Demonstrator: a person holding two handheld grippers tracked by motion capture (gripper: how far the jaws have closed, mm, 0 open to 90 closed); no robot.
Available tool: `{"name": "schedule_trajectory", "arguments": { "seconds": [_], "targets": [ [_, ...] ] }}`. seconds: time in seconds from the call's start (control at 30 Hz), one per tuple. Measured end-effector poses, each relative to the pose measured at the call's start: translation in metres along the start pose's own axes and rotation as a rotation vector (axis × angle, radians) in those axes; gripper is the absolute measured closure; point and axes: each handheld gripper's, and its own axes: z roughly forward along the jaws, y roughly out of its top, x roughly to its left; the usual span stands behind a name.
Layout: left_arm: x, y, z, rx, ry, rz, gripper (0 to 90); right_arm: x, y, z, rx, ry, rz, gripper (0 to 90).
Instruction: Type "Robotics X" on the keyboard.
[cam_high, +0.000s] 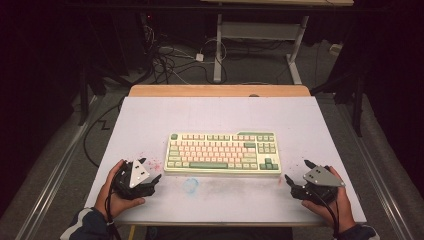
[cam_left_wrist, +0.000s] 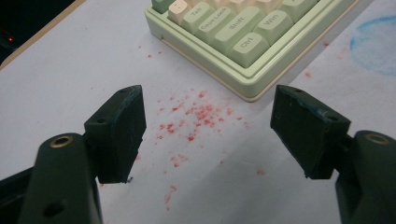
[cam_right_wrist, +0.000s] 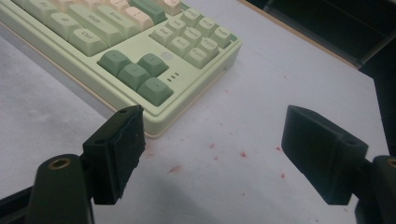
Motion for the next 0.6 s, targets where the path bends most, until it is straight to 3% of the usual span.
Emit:
{"name": "schedule_trajectory", "arguments": {
  "seconds": [0.27, 0.6],
  "targets": [
    [-0.0003, -0.0002, -0.0007, -0.009, -0.002, 0.001, 25.0, 0.0007, 0.0002, -0.0010, -0.001, -0.006, -0.010, 22.5],
    [0.0006, -0.0026, -0.0011, 0.016, 0.002, -0.007, 24.9, -0.0006, 0.0022, 0.0027, 0.010, -0.023, -0.013, 23.4]
  ]
}}
